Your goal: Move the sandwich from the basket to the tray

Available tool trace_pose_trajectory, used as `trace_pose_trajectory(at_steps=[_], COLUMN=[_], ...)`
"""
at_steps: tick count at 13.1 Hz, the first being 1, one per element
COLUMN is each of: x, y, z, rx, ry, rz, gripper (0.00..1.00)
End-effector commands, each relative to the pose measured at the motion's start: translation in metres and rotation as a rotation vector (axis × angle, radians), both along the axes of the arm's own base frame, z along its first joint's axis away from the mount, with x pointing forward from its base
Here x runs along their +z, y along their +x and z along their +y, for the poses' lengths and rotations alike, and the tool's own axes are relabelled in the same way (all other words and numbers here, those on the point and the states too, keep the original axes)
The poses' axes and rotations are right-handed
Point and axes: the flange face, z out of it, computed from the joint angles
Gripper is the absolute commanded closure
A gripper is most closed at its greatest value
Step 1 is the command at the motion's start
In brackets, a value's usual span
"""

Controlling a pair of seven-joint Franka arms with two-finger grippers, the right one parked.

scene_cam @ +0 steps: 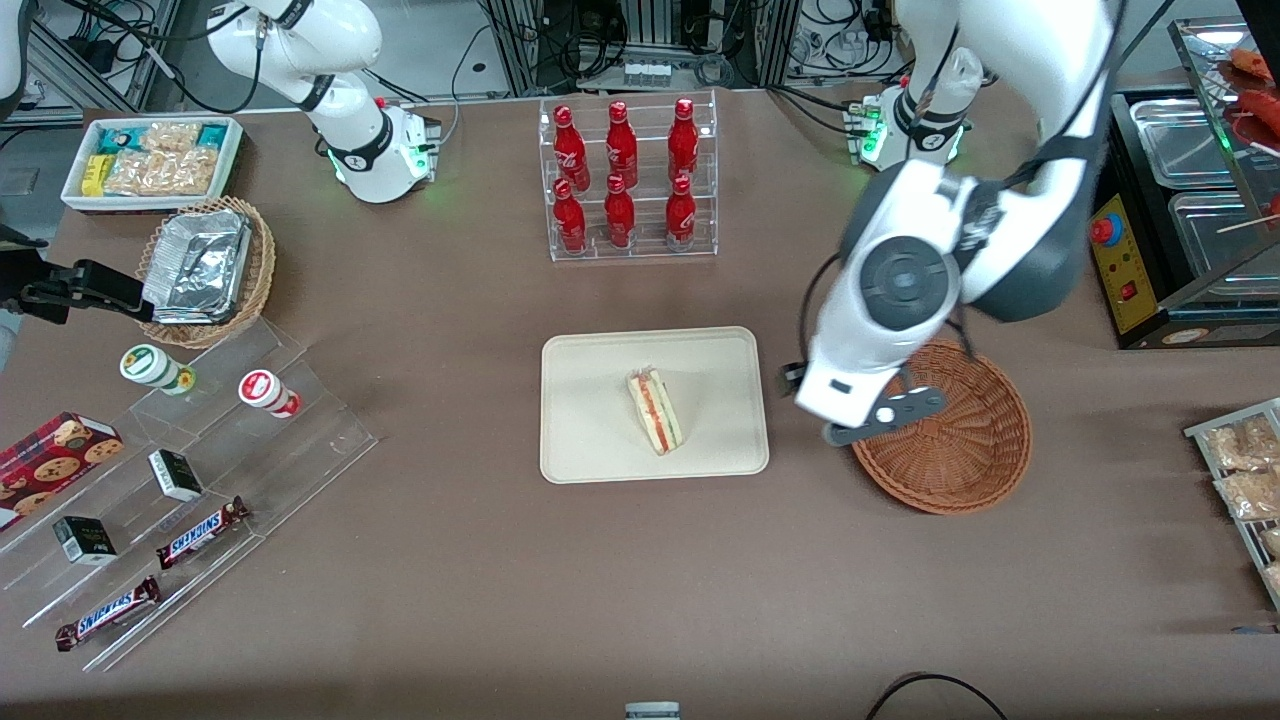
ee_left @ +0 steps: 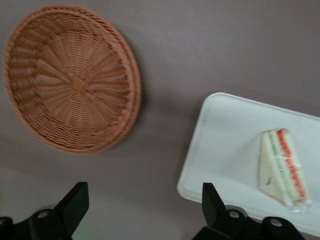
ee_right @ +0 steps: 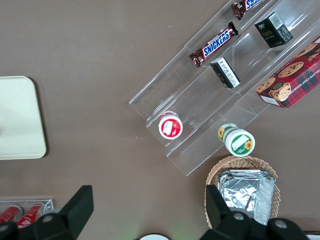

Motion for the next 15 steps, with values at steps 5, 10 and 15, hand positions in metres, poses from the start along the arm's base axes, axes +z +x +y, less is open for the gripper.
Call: trace_pose_trajectory(at_steps=[5,10,15], x=[0.068,0.123,0.147], y=[-0.039,-0.059,-0.069], z=[0.129,0.191,0.198], rx=[-0.255,-0.417,-0.430], ry=[-0.094,-0.171,-0.155], rz=[0.052,0.057,0.028], gripper=[0.00,0.00,0.00])
